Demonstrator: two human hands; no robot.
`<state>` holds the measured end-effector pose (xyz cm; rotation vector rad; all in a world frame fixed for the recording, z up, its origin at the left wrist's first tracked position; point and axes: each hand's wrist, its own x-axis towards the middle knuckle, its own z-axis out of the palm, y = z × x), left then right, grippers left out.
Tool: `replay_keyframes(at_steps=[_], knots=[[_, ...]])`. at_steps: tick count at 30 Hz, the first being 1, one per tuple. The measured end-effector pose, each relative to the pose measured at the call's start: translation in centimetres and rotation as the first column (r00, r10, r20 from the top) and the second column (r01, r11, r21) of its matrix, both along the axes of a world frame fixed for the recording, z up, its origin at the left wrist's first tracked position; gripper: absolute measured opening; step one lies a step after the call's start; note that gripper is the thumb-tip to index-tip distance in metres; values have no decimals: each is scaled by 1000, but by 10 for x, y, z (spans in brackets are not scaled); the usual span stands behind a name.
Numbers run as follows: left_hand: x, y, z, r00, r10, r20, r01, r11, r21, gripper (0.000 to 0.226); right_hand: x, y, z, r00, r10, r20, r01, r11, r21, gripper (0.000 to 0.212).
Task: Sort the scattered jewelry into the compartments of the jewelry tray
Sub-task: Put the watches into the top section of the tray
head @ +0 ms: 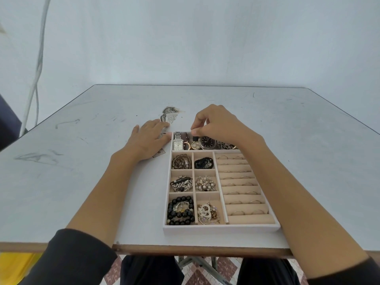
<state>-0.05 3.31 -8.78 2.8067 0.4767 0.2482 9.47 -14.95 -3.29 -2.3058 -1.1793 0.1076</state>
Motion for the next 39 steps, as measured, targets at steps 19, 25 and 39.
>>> replay_keyframes(at_steps=[19,25,39], knots=[[1,-1,1,1000,6,-15,-6,1000,21,48,-4,7,-7,997,44,-57,-44,999,1,21],[1,-1,0,1000,3,-16,-2,1000,29,48,-3,6,-8,997,50,-66,-49,999,14,21],[-12,4,17,997,-61,53,80,814,-576,54,-5,7,-9,991,89,-101,-80,993,91,12]])
